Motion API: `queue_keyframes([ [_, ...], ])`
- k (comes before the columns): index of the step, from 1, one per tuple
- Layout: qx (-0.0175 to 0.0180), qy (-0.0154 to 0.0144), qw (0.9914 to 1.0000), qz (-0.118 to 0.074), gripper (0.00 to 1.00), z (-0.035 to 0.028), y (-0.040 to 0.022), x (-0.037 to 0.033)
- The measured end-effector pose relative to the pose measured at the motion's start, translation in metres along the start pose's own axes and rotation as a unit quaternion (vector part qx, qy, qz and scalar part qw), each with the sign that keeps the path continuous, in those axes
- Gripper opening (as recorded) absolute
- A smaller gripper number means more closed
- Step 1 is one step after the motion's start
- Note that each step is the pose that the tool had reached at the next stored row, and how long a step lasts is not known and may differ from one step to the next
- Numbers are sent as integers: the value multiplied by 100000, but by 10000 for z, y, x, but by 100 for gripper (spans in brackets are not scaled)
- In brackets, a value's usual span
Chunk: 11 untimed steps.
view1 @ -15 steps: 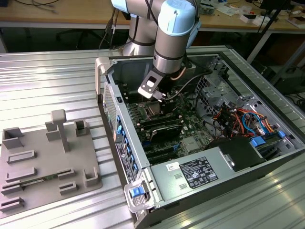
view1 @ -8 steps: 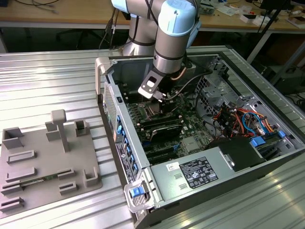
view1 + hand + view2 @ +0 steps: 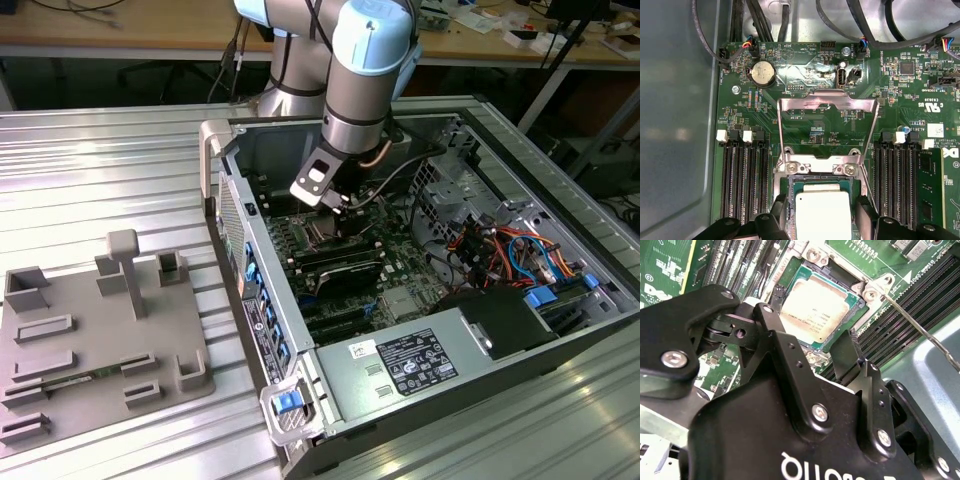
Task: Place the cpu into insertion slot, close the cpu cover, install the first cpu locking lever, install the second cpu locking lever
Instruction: 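Place the cpu into insertion slot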
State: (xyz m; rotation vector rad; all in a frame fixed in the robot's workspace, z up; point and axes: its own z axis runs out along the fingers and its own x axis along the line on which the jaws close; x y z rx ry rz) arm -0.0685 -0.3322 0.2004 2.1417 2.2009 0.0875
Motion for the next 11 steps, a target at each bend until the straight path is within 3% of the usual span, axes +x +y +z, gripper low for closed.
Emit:
queue_keyframes([
  [11,1,1,100000,0,64,0,1,0],
])
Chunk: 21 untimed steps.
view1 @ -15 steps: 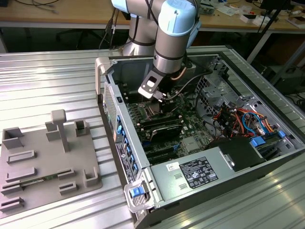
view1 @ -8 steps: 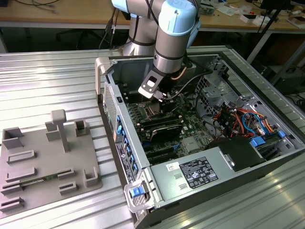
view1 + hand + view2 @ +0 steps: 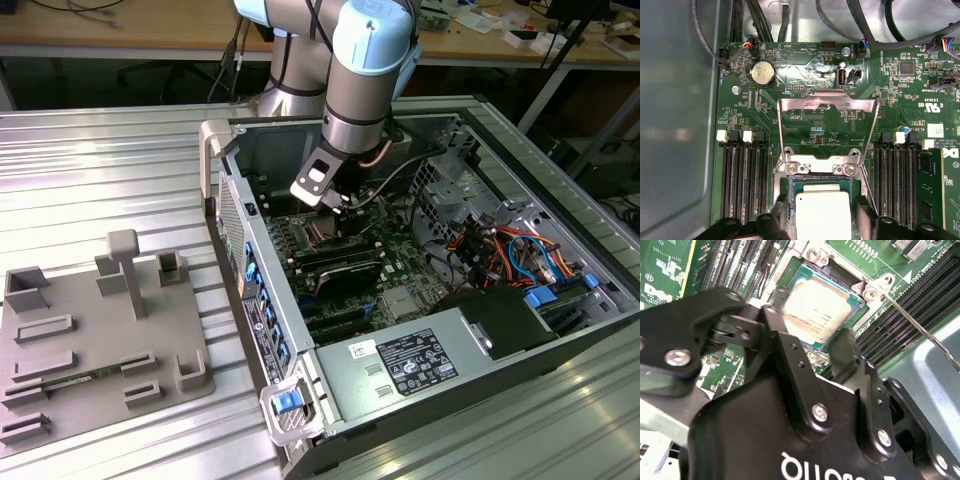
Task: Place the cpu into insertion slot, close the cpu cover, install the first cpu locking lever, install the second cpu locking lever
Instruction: 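Place the cpu into insertion slot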
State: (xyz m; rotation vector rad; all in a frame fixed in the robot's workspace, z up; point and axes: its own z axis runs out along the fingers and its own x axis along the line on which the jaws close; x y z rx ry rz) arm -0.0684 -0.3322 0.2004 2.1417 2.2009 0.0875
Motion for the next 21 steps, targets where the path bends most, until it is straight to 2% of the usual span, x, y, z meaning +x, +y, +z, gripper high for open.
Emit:
queue_keyframes([
  [1,8,-17,100000,3,57,-1,0,0],
  [3,9,-10,100000,1,53,-1,0,0],
  [8,-4,1,100000,82,53,-21,9,0],
  [12,17,-112,99991,1371,53,-25,9,-2],
  [16,11,-53,99989,1498,53,-24,6,-3],
  [21,23,-132,99974,2277,53,-22,6,-3],
])
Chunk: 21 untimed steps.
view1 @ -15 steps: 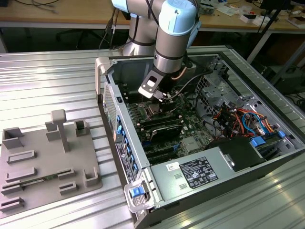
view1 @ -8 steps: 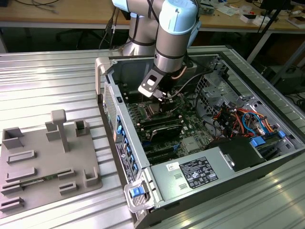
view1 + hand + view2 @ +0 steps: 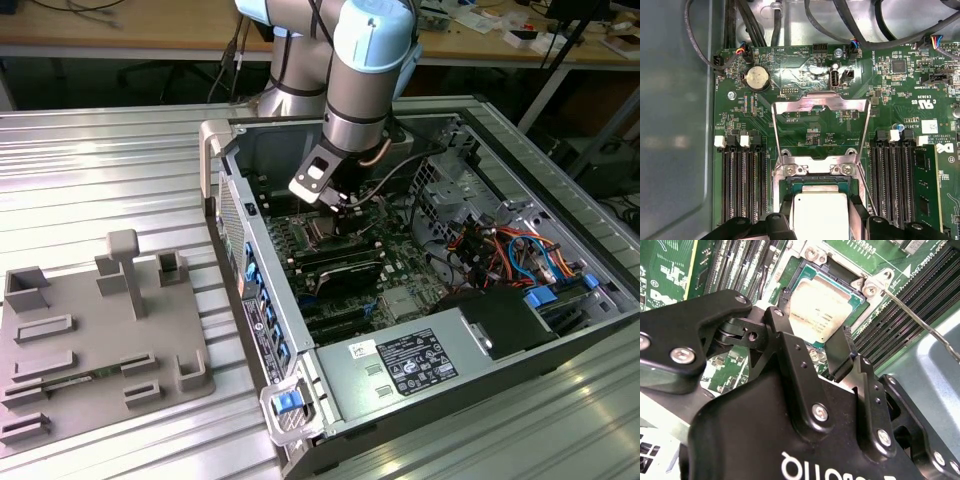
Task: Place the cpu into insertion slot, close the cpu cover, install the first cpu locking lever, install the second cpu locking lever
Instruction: 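Place the cpu into insertion slot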
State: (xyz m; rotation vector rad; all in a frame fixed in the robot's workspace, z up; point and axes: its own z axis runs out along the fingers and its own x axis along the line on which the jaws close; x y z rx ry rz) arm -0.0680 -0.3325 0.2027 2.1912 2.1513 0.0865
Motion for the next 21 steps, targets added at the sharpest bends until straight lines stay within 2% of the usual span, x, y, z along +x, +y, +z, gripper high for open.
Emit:
queue_keyframes([
  [7,-3,0,100000,53,53,7,7,0],
  [10,7,-66,99998,682,53,11,8,0],
  [21,-4,7,100000,71,53,15,7,1],
])
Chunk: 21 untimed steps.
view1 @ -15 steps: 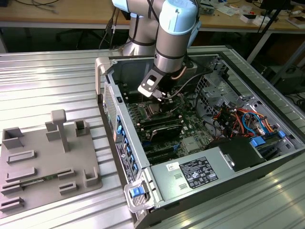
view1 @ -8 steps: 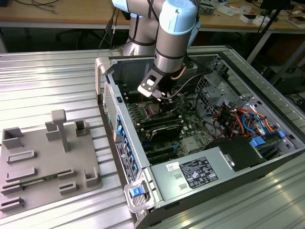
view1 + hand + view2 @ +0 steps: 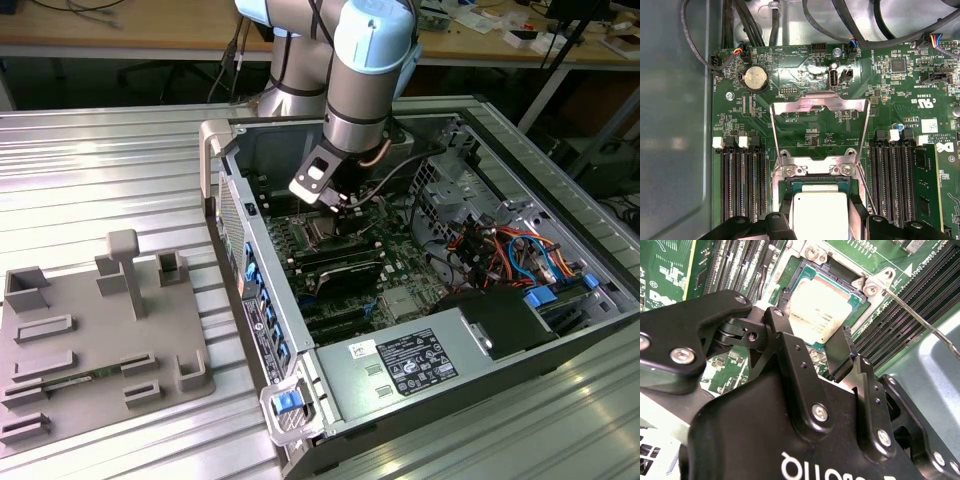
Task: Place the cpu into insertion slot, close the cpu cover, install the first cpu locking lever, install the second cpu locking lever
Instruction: 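Place the cpu into insertion slot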
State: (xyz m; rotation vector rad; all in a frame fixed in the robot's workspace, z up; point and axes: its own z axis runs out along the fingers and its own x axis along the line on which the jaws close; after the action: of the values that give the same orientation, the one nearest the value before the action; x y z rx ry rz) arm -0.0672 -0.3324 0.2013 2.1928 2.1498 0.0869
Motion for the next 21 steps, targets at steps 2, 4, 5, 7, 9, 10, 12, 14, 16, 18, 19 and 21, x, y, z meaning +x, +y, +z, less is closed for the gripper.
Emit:
queue_keyframes([
  [2,-4,16,100000,-256,53,0,0,0],
  [4,-1,18,99999,-332,53,0,0,-1],
  [5,4,20,99999,-375,53,0,0,-1],
  [7,1,26,99999,-419,53,2,3,-1],
  [9,-1,26,99999,-416,53,2,6,-1],
  [10,-2,24,99999,-410,53,3,7,0],
  [12,2,22,99999,-413,53,3,7,-1],
  [14,-1,27,99999,-413,53,4,8,0],
  [16,-2,25,99999,-414,53,4,9,0],
  [18,-2,28,99999,-413,55,5,9,0],
  [19,-1,27,99999,-413,61,5,10,-1],
  [21,-1,26,99999,-444,61,5,10,0],
])
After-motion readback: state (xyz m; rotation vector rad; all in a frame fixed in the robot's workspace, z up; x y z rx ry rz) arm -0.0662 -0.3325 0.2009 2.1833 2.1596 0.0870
